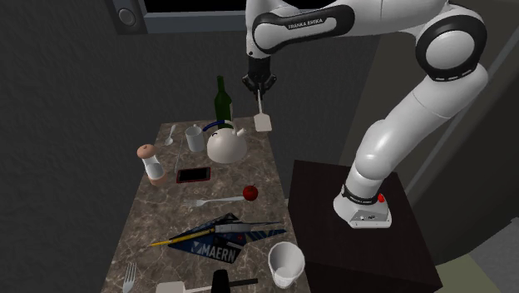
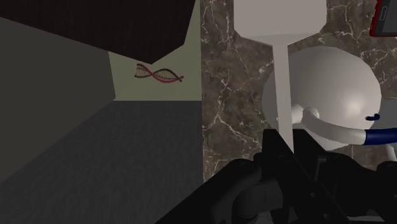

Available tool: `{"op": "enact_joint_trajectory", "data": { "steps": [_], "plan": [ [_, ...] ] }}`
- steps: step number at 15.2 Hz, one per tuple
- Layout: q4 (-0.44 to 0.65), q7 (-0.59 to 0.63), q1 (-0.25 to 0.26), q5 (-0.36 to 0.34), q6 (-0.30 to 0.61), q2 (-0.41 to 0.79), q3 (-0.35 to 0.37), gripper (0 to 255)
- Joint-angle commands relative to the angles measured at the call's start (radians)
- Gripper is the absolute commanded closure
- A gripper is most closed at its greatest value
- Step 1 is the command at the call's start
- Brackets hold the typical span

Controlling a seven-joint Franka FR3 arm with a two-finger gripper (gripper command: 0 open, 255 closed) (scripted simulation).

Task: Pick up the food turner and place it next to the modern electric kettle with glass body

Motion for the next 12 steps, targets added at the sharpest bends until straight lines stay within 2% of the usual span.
{"op": "enact_joint_trajectory", "data": {
  "steps": [1, 12],
  "plan": [
    [0.013, 0.0, 0.0, 0.0, -0.018, -0.004, 0.0, 255],
    [-0.202, 0.196, 0.096, 0.085, -0.087, -0.283, 0.148, 255]
  ]
}}
